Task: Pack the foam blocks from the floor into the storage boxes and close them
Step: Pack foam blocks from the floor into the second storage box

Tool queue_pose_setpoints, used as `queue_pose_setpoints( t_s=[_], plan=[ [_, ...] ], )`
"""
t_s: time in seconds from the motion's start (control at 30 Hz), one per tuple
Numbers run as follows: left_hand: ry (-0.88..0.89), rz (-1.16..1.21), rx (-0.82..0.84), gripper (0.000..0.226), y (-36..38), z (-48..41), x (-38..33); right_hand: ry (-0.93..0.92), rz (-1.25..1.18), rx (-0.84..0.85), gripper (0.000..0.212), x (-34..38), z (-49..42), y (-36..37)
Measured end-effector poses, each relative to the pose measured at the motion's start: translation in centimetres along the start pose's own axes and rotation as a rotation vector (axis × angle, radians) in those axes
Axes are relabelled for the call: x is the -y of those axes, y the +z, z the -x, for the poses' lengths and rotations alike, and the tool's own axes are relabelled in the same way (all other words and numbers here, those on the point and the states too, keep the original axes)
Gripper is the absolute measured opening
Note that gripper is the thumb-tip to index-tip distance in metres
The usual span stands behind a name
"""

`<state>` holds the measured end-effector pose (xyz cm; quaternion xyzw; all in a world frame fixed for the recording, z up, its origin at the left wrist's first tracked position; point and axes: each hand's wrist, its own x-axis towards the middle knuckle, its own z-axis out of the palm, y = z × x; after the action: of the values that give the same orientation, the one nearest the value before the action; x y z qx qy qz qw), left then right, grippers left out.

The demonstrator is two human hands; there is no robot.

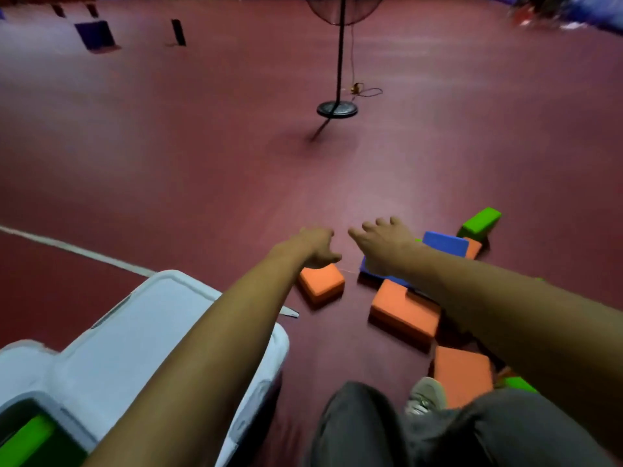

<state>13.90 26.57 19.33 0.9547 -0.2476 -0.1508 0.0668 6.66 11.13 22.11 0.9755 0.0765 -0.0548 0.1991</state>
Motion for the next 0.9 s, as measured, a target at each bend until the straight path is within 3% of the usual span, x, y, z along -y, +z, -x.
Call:
queue_pose_setpoints(
  t_s=[0.17,0.37,0.5,0.7,0.9],
  plan=[
    [0.066,-0.060,0.075,0.070,4.0,-4.9,-7.3,0.112,-0.081,0.127,0.061,-6.9,1.2,8.8],
    [0.031,-0.089,0.183,0.067,9.8,-9.8,-9.9,0.134,-0.197,0.251,0.054,-9.5,1.3,18.7],
    [-0.006,-0.156,0.265,0.069,13.1,-13.0,-9.5,0.141,-0.273,0.281,0.047,-9.1,0.5,23.7],
    [-0.039,-0.193,0.348,0.058,19.0,-18.1,-6.6,0.157,-0.365,0.403,0.058,-7.0,-3.1,31.3],
    [-0.094,-0.216,0.321,0.059,25.6,-22.8,-2.7,0.139,-0.388,0.421,0.064,-4.2,-9.7,37.5]
  ],
)
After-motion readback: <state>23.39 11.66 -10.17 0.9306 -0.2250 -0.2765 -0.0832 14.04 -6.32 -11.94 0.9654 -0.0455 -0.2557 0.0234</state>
